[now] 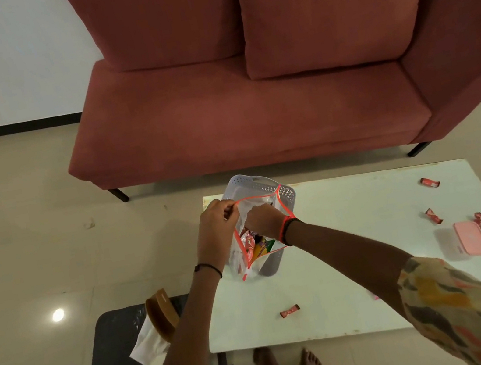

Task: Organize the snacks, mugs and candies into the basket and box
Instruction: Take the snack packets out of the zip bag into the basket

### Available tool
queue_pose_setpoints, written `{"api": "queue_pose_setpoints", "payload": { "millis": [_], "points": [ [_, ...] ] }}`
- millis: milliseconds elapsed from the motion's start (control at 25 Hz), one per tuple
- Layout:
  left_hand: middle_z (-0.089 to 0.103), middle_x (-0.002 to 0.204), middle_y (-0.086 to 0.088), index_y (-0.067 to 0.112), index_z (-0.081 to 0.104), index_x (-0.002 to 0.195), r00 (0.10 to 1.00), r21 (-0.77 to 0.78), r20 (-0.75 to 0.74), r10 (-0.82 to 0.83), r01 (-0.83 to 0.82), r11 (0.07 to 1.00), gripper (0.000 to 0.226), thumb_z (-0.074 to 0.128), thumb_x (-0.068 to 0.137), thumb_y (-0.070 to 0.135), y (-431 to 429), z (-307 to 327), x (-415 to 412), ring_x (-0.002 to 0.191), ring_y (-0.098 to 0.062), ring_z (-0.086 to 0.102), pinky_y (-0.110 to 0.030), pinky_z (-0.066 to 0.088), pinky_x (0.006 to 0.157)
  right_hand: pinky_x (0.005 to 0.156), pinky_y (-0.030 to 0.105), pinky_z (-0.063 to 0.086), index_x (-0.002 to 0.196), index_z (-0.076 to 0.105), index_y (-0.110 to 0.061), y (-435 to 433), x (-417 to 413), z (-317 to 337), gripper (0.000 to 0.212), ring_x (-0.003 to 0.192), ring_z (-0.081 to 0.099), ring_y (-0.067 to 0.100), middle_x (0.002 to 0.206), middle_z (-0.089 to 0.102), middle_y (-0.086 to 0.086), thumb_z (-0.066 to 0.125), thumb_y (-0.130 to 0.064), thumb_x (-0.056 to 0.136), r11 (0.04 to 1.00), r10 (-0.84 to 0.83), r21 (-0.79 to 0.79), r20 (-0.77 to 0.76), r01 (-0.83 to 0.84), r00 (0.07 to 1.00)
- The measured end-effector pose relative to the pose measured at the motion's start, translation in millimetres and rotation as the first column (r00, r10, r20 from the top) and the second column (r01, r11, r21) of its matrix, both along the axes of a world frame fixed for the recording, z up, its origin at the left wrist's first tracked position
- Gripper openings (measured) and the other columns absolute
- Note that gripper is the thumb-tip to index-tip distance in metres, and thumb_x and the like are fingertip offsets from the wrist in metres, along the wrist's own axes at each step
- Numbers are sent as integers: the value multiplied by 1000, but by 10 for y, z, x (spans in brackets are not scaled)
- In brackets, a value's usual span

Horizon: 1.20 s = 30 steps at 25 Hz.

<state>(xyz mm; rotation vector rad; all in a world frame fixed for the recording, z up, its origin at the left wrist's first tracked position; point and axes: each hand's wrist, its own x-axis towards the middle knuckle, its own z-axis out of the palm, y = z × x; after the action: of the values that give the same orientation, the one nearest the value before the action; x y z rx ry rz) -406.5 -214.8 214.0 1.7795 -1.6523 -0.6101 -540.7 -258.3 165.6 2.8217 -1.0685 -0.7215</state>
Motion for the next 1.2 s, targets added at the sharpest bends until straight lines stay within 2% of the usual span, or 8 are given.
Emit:
{"api": "queue_pose_setpoints", "payload": {
  "millis": [320, 400, 560, 760, 880, 960, 1080, 1200],
  "points": [
    [69, 86, -14, 4, 69, 90, 999, 13, -48, -1, 2, 1000, 12, 59, 87, 11, -475, 18, 383, 73, -17, 58, -22, 47, 66, 88, 43, 48, 120, 55, -2, -240, 307, 364, 32, 105, 59, 33, 112, 64, 17, 44, 2, 89, 997, -45, -42, 355, 65, 934],
    [69, 83, -13, 5, 70, 88, 997, -9, -70, 19, -19, 1000, 11, 61, 85, 11, -602, 20, 493, 73, -19, 60, -20, 43, 64, 74, 42, 51, 118, 52, -4, -318, 277, 526, 33, 94, 64, 35, 103, 67, 17, 46, 3, 86, 988, -117, -30, 511, 154, 852],
    [67, 80, -14, 4, 70, 83, 994, 8, -87, 64, -64, 998, 14, 62, 85, 16, -869, 45, 635, 73, -24, 60, -33, 45, 66, 57, 39, 45, 96, 46, -10, -459, 151, 883, 2, 73, 63, 35, 85, 67, 16, 44, -11, 95, 928, -355, 225, 776, 298, 520],
    [66, 78, -18, 0, 69, 87, 994, 15, -42, 104, -103, 995, 19, 60, 88, 16, -1122, 9, 832, 71, -29, 60, -41, 48, 65, 48, 13, 38, 85, 38, -19, -751, -132, 1039, 18, 52, 49, 0, 67, 57, -2, 50, -12, 96, 834, -465, 392, 878, 389, 112],
    [67, 73, -22, -3, 69, 82, 985, -21, -40, 167, -167, 986, 21, 61, 87, 16, -1265, -53, 947, 70, -34, 63, -43, 50, 68, 55, 24, 43, 80, 41, -23, -1000, -396, 910, 23, 61, 55, 10, 71, 62, 12, 51, -8, 94, 750, -449, 465, 880, 469, -155],
    [67, 68, -22, -3, 69, 79, 982, -23, -47, 183, -184, 983, 23, 60, 87, 16, -1346, -100, 1001, 65, -33, 62, -43, 51, 67, 56, 23, 44, 80, 44, -24, -1165, -570, 701, 21, 63, 54, 10, 69, 61, 2, 51, -10, 94, 680, -423, 490, 870, 546, -254],
    [70, 74, -22, -3, 70, 86, 970, -38, -71, 233, -236, 971, 19, 62, 86, 14, -1441, -258, 1068, 67, -24, 61, -37, 50, 68, 57, 18, 43, 91, 57, -17, -1390, -693, 162, 6, 67, 58, 9, 69, 62, -10, 51, -15, 94, 572, -475, 484, 854, 662, -213],
    [72, 81, -19, -1, 71, 94, 960, -48, -70, 272, -275, 960, 20, 63, 86, 16, -1494, -426, 1129, 70, -18, 60, -11, 45, 63, 61, 26, 38, 99, 63, -5, -1535, -603, -579, 16, 83, 66, 31, 84, 70, 12, 51, -13, 95, 489, -609, 461, 788, 740, -89]
  ]
}}
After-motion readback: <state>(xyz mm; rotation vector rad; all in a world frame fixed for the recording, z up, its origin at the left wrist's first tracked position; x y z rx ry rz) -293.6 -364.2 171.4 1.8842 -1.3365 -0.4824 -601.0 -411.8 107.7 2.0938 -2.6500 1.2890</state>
